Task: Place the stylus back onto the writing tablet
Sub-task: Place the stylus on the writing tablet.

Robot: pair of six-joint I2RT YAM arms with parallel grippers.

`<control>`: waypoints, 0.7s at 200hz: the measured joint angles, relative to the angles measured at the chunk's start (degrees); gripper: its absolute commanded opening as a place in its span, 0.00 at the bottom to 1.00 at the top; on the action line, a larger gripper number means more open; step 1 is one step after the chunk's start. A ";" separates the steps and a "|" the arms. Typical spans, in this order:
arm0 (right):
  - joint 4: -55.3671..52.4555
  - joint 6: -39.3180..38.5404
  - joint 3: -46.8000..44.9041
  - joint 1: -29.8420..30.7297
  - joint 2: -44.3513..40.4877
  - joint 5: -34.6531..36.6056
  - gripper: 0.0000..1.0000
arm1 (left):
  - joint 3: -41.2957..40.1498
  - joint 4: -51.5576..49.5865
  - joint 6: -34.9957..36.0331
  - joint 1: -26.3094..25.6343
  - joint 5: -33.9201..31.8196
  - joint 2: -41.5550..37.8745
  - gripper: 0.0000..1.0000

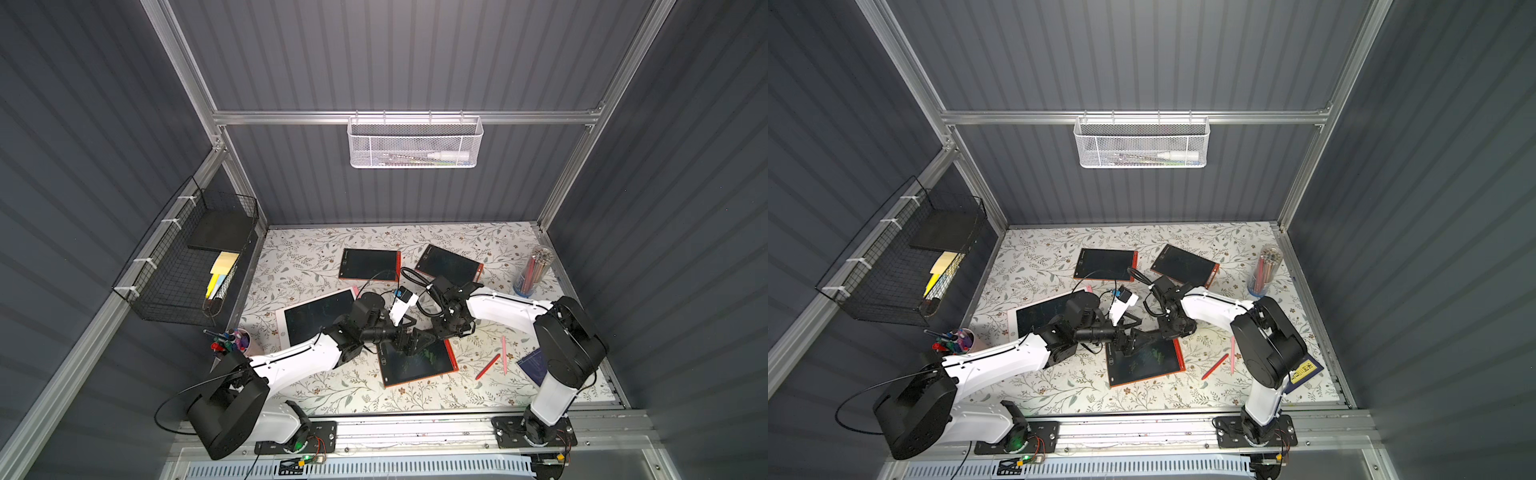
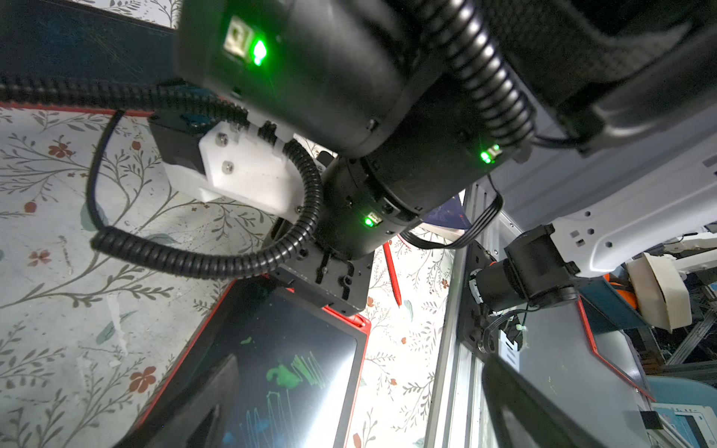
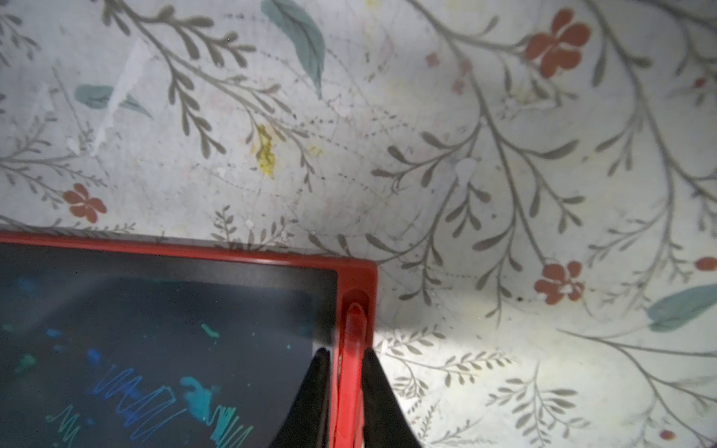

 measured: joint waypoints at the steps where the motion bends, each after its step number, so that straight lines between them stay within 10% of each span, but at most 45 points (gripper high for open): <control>1: 0.00 0.00 0.00 0.00 0.00 0.00 0.19 | 0.00 0.00 0.00 0.00 0.00 0.00 0.99; 140: 0.39 2.56 -4.39 -0.02 -6.60 0.00 0.01 | 0.00 0.00 0.00 0.00 -0.39 -0.04 0.99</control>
